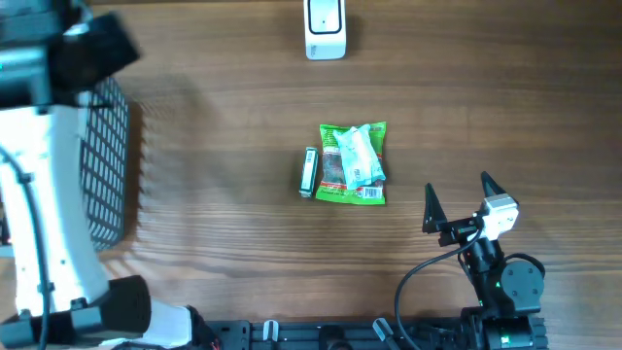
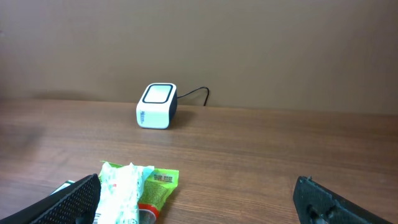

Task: Scan the item barcode
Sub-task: 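Carry the green box to the table beside the green bag and release, then move the left gripper into the basket and grasp a red snack pack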

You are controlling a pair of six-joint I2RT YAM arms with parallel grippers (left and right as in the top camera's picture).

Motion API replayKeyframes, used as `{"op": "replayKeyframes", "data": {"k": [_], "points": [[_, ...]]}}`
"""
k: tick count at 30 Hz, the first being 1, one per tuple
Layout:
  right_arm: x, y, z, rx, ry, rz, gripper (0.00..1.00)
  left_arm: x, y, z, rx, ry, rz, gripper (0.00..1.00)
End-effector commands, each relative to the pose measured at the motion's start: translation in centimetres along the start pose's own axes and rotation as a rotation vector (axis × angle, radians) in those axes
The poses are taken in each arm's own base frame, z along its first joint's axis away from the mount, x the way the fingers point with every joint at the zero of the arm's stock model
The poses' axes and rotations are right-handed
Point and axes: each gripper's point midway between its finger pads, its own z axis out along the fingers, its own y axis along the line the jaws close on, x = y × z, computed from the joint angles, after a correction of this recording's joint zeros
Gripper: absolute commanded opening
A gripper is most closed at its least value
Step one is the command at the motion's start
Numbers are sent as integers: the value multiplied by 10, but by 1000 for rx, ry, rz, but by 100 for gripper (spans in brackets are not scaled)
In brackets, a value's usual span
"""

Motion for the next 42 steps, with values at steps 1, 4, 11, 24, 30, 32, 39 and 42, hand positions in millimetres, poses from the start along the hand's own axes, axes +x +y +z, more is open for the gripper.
{"op": "replayKeyframes", "data": {"k": [1,4,11,24,30,32,39,42], "points": [[-2,-2,0,10,-9,-13,100,-8,83,12,-148,25,-229,100],[-2,-2,0,10,-9,-13,100,-7,136,14,-228,18,-512,100],[-2,-2,0,10,-9,-13,100,45,213,19,-448,80,-1129,100],[-2,-2,0,10,-9,-13,100,113,240,104,-622,81,-1300,100],[-2,-2,0,10,-9,-13,100,131,246,133,-633,42,-1319,100],[-2,-2,0,10,-9,-13,100,139,247,144,-631,38,-1326,100],[-2,-2,0,10,-9,-13,100,156,251,178,-656,79,-1309,100],[-2,-2,0,10,-9,-13,100,165,253,189,-676,107,-1300,100]]}}
